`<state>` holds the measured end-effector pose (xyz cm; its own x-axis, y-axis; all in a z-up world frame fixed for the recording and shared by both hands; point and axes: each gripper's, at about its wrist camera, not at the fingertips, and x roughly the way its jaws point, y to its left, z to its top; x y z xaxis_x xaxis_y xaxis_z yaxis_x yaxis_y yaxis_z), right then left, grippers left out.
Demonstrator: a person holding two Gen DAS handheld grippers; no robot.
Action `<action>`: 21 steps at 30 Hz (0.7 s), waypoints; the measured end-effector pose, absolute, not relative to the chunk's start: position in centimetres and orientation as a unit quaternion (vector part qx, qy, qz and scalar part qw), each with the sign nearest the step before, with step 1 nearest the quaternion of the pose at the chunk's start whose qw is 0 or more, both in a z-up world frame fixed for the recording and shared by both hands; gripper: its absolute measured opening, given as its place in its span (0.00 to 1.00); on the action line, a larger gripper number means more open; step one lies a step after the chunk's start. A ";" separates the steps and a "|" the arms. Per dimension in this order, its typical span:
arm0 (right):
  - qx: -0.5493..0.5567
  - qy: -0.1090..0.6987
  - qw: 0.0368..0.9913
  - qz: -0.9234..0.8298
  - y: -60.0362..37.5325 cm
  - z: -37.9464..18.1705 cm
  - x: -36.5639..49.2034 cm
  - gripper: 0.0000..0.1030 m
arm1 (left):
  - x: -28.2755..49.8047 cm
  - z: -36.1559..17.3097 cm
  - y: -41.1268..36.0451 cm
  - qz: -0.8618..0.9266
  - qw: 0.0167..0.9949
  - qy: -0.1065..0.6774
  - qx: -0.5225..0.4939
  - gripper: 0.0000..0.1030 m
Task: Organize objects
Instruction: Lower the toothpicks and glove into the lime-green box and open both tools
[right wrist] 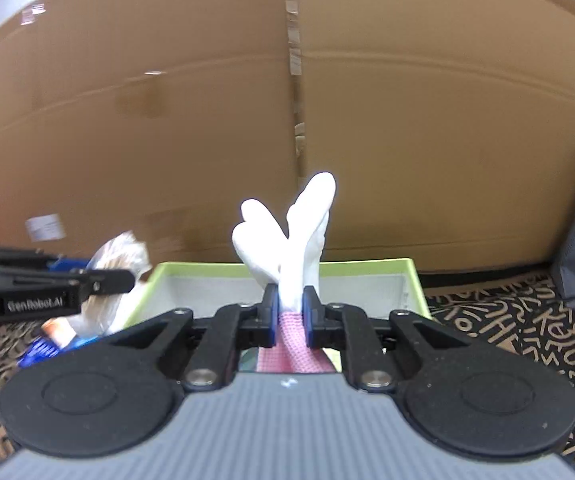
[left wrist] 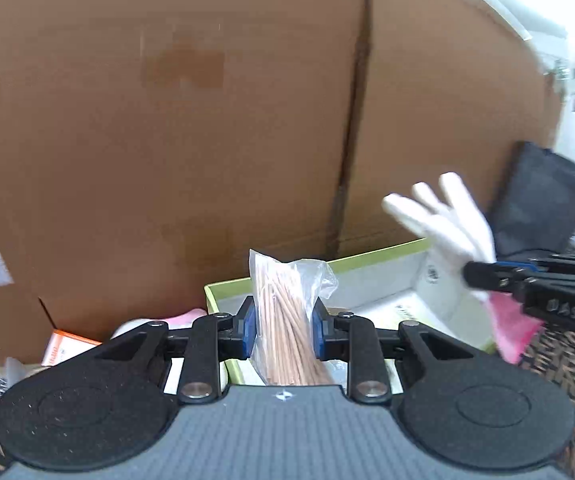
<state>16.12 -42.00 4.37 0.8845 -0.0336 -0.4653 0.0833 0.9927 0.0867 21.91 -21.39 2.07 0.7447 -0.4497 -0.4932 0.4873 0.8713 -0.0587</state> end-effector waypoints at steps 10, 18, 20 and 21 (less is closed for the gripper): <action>0.108 0.325 0.939 -0.044 -45.6 -1.8 21.6 0.12 | 24.9 -1.6 -24.4 -0.226 0.926 0.296 0.057 0.27; 0.065 0.414 0.906 -0.059 -45.4 -4.0 23.5 0.14 | 24.8 -2.8 -24.0 -0.243 0.926 0.282 0.065 0.44; 0.049 0.414 0.907 -0.056 -45.1 -3.4 23.2 0.36 | 24.4 -2.4 -23.6 -0.256 0.928 0.268 0.045 0.75; 0.045 0.398 0.915 -0.057 -45.0 -3.0 22.5 0.45 | 23.9 -2.1 -23.2 -0.258 0.931 0.255 0.035 0.84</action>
<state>22.52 -44.95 -2.96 0.6768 -0.0690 -0.7329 0.1404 0.9894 0.0365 23.92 -23.19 -2.14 0.7374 -0.4625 -0.4922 0.4977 0.8648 -0.0669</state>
